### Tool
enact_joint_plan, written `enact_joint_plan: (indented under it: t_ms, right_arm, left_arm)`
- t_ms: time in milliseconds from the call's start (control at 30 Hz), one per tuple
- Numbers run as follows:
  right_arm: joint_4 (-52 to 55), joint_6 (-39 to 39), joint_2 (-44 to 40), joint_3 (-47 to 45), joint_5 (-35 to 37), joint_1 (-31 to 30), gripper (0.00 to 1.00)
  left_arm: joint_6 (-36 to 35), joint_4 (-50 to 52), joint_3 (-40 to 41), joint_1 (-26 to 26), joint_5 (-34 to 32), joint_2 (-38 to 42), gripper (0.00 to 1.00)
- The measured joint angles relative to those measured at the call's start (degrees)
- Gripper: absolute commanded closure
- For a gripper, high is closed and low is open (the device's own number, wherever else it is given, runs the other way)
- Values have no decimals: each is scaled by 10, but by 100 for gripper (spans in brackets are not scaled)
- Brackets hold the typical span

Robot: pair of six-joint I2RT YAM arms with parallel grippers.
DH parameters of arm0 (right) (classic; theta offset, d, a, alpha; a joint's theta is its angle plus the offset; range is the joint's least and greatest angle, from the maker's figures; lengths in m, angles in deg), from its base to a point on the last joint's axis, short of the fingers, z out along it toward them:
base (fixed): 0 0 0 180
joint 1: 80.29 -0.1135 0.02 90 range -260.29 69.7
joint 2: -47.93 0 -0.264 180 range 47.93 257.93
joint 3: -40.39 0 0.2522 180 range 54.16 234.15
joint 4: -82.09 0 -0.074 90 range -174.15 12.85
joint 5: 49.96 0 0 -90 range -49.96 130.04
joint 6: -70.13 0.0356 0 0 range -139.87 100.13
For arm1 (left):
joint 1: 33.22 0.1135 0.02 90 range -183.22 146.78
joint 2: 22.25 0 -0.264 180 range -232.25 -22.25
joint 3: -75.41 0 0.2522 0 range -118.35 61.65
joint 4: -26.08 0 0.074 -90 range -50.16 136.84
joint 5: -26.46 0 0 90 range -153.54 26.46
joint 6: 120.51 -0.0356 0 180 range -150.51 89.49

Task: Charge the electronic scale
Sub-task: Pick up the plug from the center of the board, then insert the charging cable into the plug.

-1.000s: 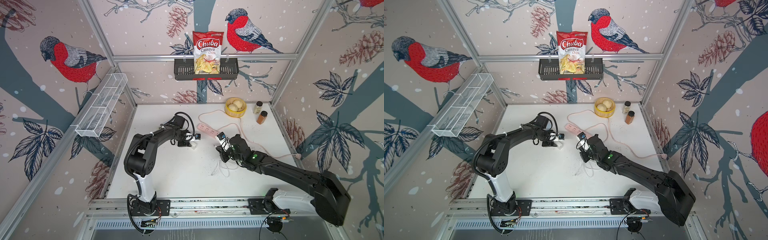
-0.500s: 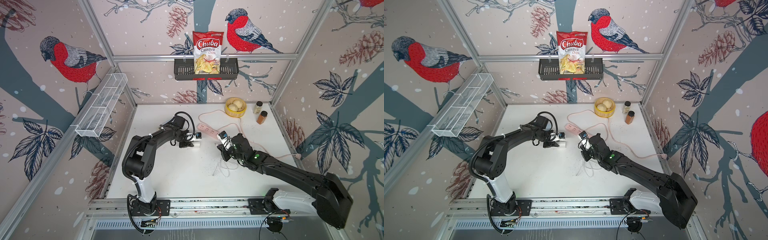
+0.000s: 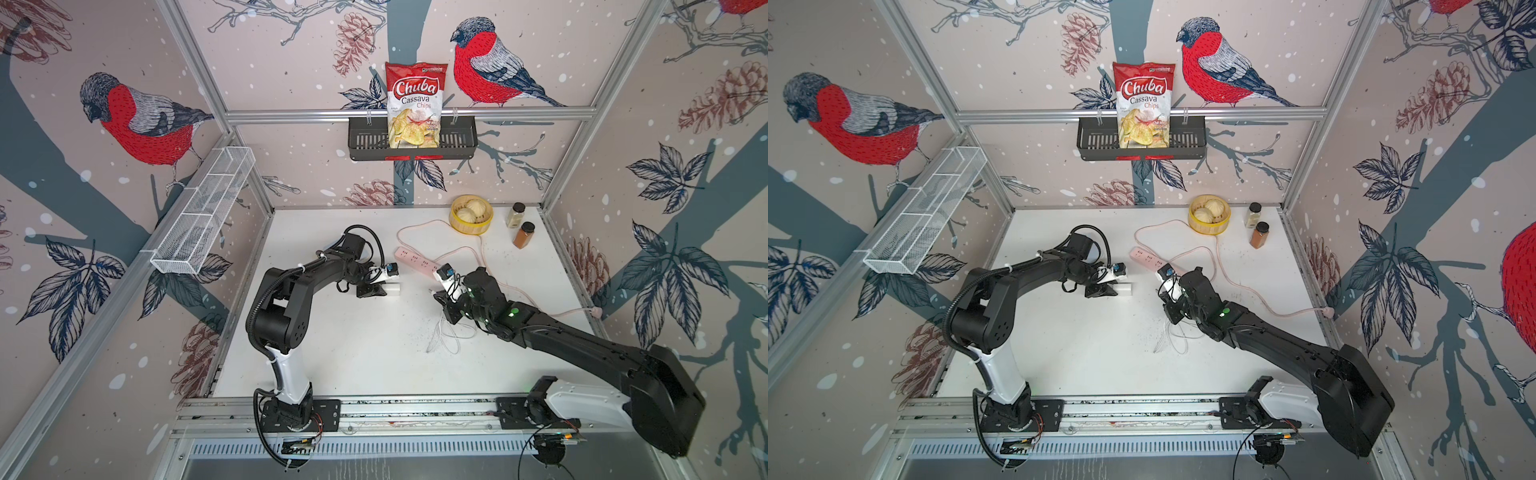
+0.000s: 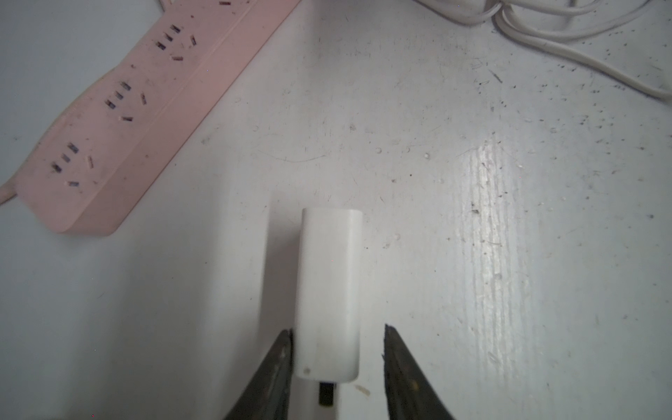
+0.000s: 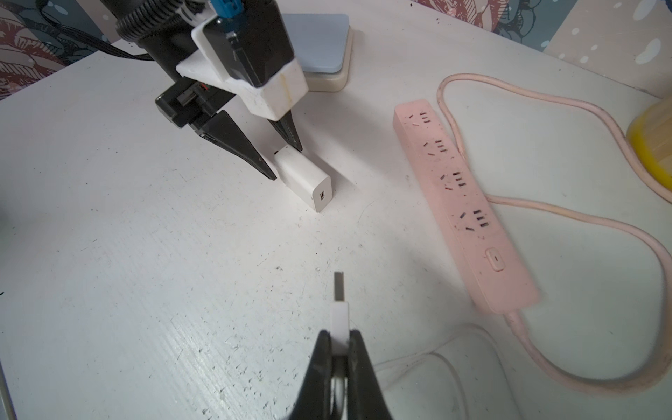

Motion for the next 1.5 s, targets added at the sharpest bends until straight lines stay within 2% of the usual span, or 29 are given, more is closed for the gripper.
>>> enact_joint_plan:
  t_ms: [100,233,433,733,933,1167,1500]
  right_arm:
    - [-5,0,0,0,-3,2,100]
    - [-8,-1,0,0,-4,7,100]
    - [4,-26,-5,5,-25,23,100]
    - [125,-146,-12,104,-129,11,100]
    - [176,-199,-16,139,-156,-24,100]
    - [187,-226,-15,157,-170,-37,100]
    - [183,-253,9,179,-178,-38,100]
  left_arm:
    - [0,0,0,0,3,-5,73]
    - [-2,1,-8,0,12,-13,99]
    - [-9,32,-34,0,19,-6,100]
    - [-28,101,-21,0,51,168,100]
    - [-28,162,-21,-9,76,229,100]
    - [-27,215,-30,-41,80,256,100]
    - [-27,232,-26,-47,92,278,100]
